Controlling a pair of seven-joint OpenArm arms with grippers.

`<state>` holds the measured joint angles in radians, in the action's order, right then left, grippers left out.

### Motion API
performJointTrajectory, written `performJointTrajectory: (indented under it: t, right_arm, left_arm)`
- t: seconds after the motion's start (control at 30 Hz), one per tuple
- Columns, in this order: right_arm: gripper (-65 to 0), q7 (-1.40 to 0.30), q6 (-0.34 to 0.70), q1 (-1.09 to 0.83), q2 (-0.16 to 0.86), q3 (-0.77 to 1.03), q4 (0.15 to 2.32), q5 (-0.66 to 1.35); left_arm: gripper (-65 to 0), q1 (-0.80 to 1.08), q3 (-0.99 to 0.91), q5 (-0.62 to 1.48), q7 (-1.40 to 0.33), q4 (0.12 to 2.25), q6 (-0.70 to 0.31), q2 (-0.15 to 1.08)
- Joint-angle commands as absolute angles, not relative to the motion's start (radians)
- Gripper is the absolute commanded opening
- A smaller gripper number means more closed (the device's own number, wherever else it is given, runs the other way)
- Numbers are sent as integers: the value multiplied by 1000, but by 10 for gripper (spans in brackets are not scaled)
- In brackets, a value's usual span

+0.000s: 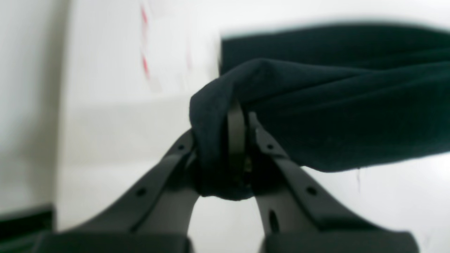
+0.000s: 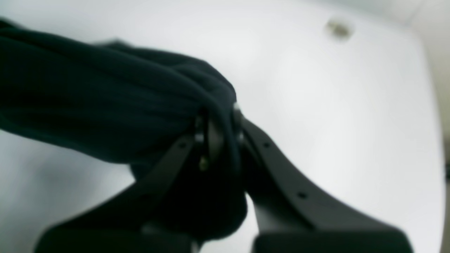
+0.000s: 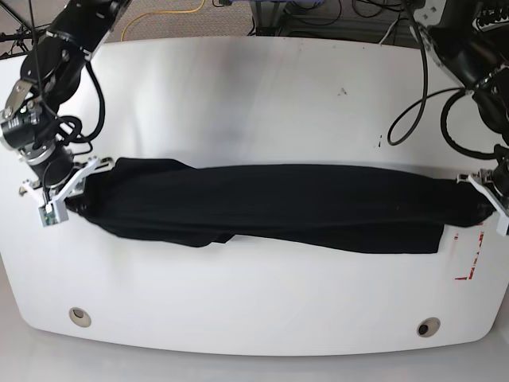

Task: Fold the T-shirt properly
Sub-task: 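Lower the black shirt onto the table with both grippers, dragging it flat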

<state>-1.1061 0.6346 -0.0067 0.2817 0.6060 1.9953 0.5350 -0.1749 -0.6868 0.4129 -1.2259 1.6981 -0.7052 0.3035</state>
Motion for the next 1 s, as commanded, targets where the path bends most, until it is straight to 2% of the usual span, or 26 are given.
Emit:
performJointTrajectory:
  t: [0.0,0.17,0.4,0.77,0.97]
  right_arm:
    - [-650,-1075,653,-45,272,657,2012,516]
    - [-650,-1061,696,-150,222,668,2012,499]
    - [-650,-1058,696,-260,179,668,2009,499]
    - [-650,-1044,688,-383,133,668,2009,499]
    - [-650,-1044,688,-435,105,665,2009,499]
  left_arm:
    - [-650,-143,-719,406,-1204,1718,-698,329]
    - [-650,-44,-716,407,-1159,1718,-698,329]
    - [-650,74,-713,400,-1076,1709,-698,331]
    - [-650,130,-714,400,-1072,1543,-698,389]
    - [-650,136,-714,400,-1072,1524,-698,392]
